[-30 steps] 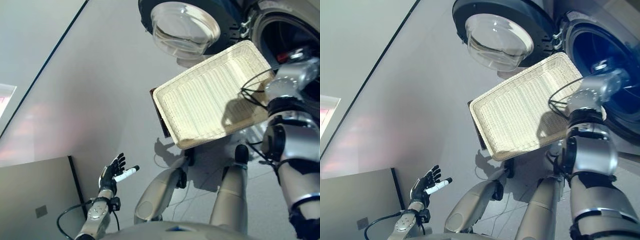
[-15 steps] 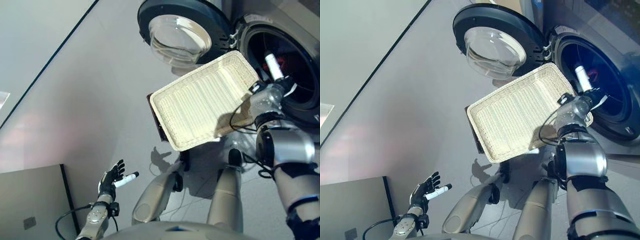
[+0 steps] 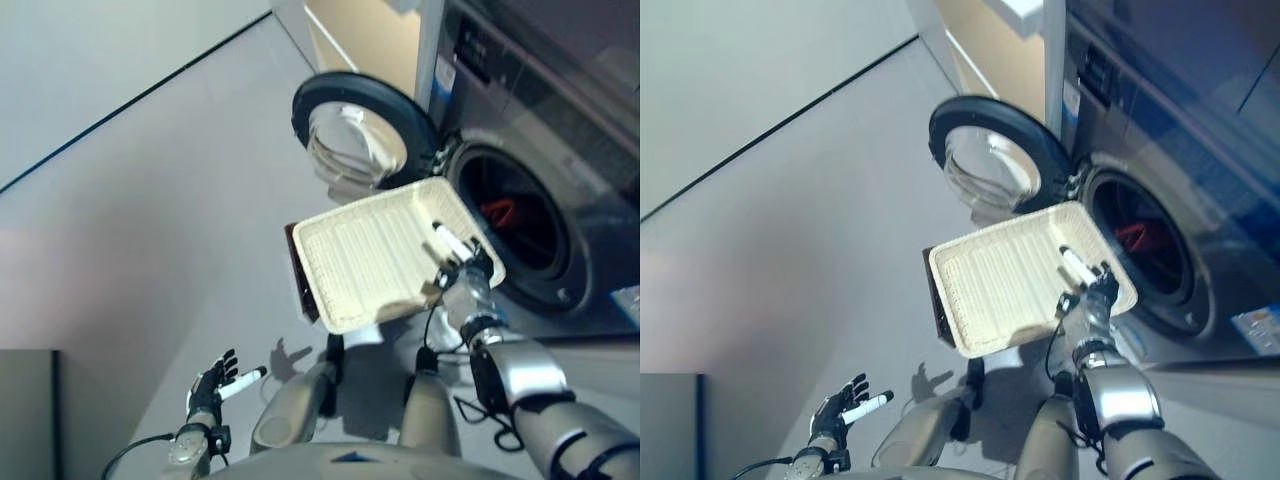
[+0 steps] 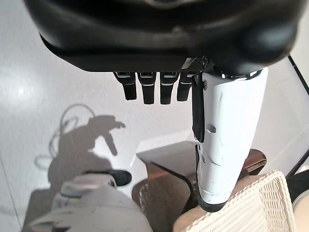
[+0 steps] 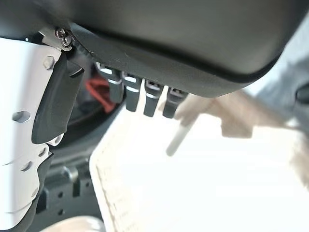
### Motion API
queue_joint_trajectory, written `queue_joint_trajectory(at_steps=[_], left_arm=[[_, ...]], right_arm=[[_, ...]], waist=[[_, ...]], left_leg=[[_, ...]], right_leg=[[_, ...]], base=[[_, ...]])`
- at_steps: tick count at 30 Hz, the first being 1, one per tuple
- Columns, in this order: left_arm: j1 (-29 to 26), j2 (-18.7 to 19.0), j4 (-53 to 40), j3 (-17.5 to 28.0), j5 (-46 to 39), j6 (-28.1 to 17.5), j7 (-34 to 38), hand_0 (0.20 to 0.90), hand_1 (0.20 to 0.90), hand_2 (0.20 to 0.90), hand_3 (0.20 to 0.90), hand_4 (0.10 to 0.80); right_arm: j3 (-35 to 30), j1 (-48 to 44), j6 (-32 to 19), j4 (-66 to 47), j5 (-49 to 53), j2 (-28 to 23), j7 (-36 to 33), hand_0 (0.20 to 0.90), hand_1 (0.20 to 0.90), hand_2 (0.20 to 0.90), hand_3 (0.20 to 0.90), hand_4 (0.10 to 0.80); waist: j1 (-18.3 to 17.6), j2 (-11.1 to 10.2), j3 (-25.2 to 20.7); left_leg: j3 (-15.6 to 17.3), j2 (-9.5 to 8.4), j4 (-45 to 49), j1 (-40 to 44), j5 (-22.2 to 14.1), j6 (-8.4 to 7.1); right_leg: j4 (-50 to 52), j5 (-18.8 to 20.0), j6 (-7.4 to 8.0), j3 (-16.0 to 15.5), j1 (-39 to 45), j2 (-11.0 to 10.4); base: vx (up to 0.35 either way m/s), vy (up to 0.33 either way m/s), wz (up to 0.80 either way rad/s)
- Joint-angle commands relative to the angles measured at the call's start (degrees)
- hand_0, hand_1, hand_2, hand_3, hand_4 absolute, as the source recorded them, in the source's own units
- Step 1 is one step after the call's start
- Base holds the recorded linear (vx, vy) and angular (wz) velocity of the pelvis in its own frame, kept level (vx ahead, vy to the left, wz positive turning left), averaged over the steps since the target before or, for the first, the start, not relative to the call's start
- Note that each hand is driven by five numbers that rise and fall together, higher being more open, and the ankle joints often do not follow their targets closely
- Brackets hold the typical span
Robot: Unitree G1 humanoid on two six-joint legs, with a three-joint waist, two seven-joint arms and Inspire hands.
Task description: Pick up the clothes and place them into the washing machine
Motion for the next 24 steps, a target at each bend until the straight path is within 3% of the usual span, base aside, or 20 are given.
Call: queue_joint_trajectory(at_steps=[1,9,16,20,24], left_arm=[[-2.18,2.43,4.74,4.83,2.67,-2.08,0.99,0.9,0.9,0.9,0.9,0.8],[-1.21,1.35,9.91,7.61,10.29,-2.83,2.53,0.9,0.9,0.9,0.9,0.8],[-1.01,0.15,13.52,8.97,13.23,-1.6,2.1,0.9,0.9,0.9,0.9,0.8],[-1.34,0.29,15.89,8.08,17.03,0.23,-0.09,0.9,0.9,0.9,0.9,0.8],[-1.55,0.31,15.66,7.55,17.94,0.64,-0.36,0.9,0.9,0.9,0.9,0.8]], right_arm=[[1.1,4.62,-2.98,-7.11,-6.46,-1.67,1.81,0.9,0.9,0.9,0.9,0.8],[0.18,24.69,-3.21,-15.08,-16.97,1.47,1.89,0.9,0.9,0.9,0.9,0.8],[5.5,33.76,-0.03,-8.37,-35.81,3.51,-0.83,0.9,0.9,0.9,0.9,0.8],[5.29,36.82,3.07,1.88,-39.0,4.22,0.99,0.9,0.9,0.9,0.9,0.8],[4.95,37.65,3.85,4.92,-40.6,4.13,1.06,0.9,0.9,0.9,0.9,0.8]], waist=[[-0.34,-3.69,-4.42],[-2.54,-7.76,-9.03],[-3.42,-9.42,-11.92],[-4.66,-10.12,-12.89],[-4.94,-10.16,-13.47]], left_leg=[[0.26,-1.21,0.97,2.67,-3.29,-2.85],[0.22,-0.52,-3.05,10.0,-2.91,-3.07],[0.54,0.36,-5.13,14.54,-2.47,-3.2],[0.48,1.08,-6.49,17.71,-2.46,-3.18],[0.57,1.11,-6.29,18.52,-2.81,-3.04]], right_leg=[[-16.78,6.16,-0.18,-2.51,11.3,0.97],[-20.26,6.64,0.67,-3.7,18.39,1.45],[-21.98,7.16,1.17,-4.13,22.33,1.81],[-21.67,6.43,0.96,-3.79,24.97,2.43],[-21.8,6.3,1.0,-3.57,25.75,2.59]], base=[[0.108,-0.102,0.06],[0.059,-0.045,0.04],[-0.002,-0.012,0.03],[0.035,-0.025,0.03],[0.022,-0.013,0.09]])
